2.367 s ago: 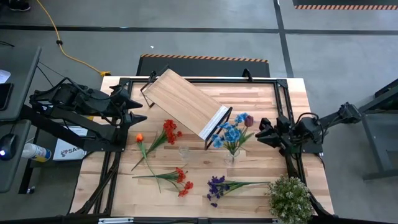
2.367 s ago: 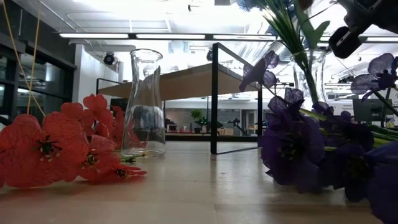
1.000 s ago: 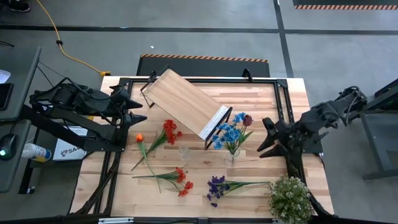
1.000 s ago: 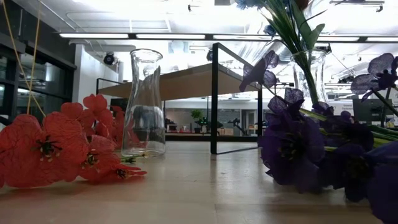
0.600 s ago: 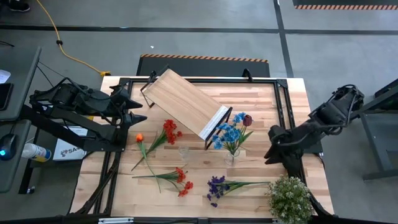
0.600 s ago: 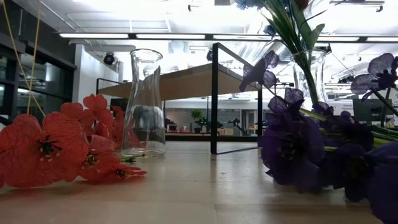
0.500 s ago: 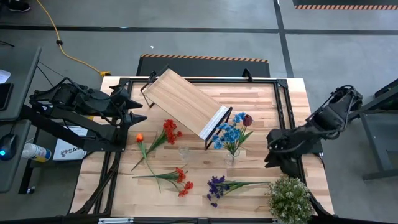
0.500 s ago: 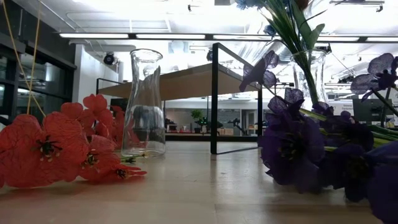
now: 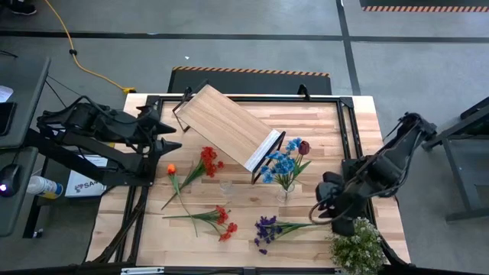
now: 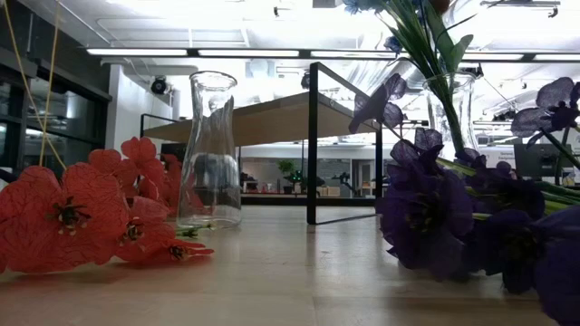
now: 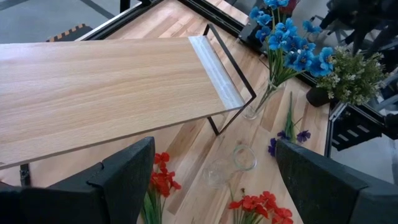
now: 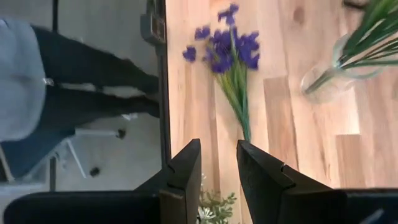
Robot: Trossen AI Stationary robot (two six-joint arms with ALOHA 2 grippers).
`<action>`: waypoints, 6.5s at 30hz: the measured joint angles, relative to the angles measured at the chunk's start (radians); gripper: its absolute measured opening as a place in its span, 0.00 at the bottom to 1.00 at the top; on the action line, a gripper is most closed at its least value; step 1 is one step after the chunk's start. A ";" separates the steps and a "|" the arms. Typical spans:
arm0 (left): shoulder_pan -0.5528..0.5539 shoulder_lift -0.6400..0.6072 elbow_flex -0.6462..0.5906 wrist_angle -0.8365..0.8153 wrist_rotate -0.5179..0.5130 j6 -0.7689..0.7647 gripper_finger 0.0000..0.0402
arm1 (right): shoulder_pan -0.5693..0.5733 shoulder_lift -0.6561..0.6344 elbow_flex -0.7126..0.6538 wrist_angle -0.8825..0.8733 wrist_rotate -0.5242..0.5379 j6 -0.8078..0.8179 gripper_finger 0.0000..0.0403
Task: Pick and place flowers into a vace then onto a shelf
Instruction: Put the violet flowers into the right transparent vase
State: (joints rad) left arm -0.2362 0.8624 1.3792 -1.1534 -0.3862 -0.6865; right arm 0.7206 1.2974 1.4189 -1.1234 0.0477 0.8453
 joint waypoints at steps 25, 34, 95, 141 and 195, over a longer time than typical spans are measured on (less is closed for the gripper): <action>0.000 0.072 0.000 0.000 0.038 0.000 0.91 | 0.048 0.298 -0.001 -0.081 -0.029 0.014 0.23; 0.000 0.072 0.000 0.000 0.038 0.000 0.91 | 0.048 0.427 -0.001 -0.015 -0.069 -0.051 0.23; 0.000 0.071 0.000 -0.002 0.106 0.056 0.91 | 0.007 0.590 -0.281 0.401 -0.074 0.072 0.23; 0.000 0.071 0.000 -0.001 0.103 0.054 0.91 | 0.005 0.594 -0.288 0.390 -0.094 0.100 0.02; 0.000 0.072 0.000 -0.001 0.079 0.061 0.91 | -0.001 0.595 0.195 0.012 0.224 0.092 0.02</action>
State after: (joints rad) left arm -0.2360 0.9340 1.3792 -1.1542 -0.3077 -0.6254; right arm 0.7193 1.8927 1.6137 -1.1115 0.2716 0.9369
